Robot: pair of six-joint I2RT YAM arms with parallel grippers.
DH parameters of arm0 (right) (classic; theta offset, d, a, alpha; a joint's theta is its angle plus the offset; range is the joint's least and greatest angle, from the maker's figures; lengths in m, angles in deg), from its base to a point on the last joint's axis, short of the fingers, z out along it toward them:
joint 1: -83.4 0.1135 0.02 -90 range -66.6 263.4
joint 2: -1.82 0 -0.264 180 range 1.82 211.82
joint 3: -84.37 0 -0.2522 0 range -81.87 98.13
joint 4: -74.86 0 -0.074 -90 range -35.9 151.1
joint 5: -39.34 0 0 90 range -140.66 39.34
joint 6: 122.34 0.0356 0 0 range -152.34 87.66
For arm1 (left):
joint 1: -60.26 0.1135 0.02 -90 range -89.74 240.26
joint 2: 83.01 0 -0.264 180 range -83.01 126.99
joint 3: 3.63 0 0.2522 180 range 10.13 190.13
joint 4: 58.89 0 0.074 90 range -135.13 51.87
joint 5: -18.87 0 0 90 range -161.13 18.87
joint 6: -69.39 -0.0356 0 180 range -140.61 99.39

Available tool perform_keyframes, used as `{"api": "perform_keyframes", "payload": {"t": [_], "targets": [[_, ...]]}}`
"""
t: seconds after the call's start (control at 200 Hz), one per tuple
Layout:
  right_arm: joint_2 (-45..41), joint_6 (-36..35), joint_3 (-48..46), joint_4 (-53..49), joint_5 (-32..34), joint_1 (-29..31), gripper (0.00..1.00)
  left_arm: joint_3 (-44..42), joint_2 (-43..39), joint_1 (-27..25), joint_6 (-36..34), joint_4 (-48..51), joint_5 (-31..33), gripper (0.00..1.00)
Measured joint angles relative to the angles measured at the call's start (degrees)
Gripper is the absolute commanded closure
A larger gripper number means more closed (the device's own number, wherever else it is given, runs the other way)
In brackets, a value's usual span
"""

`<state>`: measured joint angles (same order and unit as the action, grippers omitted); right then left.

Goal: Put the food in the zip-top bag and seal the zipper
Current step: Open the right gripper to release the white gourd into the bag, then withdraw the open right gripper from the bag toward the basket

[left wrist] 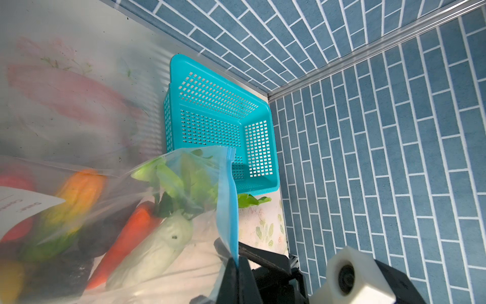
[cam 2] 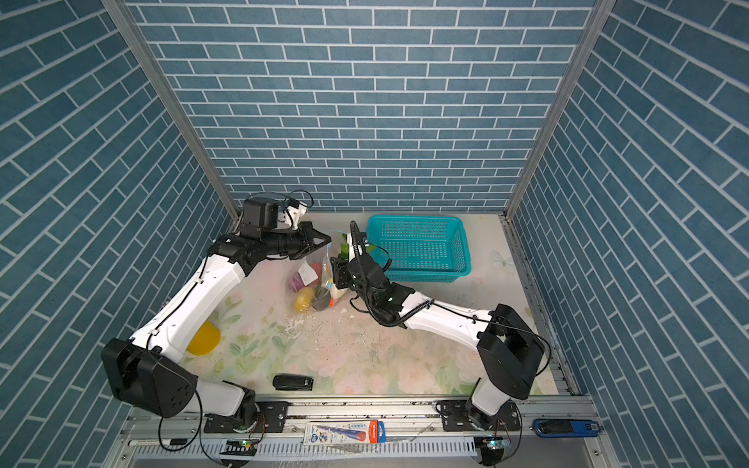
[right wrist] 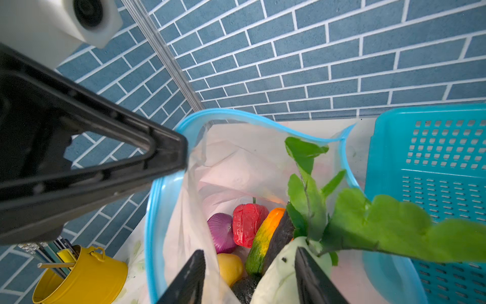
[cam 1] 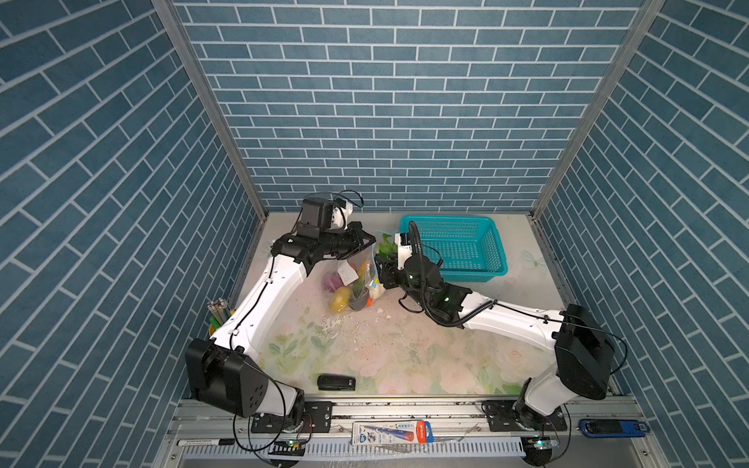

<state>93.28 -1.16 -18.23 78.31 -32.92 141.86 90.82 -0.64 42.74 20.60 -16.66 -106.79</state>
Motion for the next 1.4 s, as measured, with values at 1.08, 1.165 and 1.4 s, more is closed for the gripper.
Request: {"api": "perform_keyframes", "payload": {"t": [1.08, 1.165, 1.4], "targets": [[-18.9, 7.9, -27.6, -3.9, 6.2, -15.0, 0.06, -2.0, -0.3, 0.0, 0.6, -2.1, -0.2, 1.00], [-18.6, 13.0, -27.7, -2.6, 3.8, -17.1, 0.10, -2.0, -0.3, 0.0, 0.6, -2.2, -0.2, 1.00], [-13.9, 30.4, -29.2, 4.8, -5.5, -24.4, 0.23, -2.0, -0.3, 0.0, 0.7, -2.3, -0.2, 1.00]]}}
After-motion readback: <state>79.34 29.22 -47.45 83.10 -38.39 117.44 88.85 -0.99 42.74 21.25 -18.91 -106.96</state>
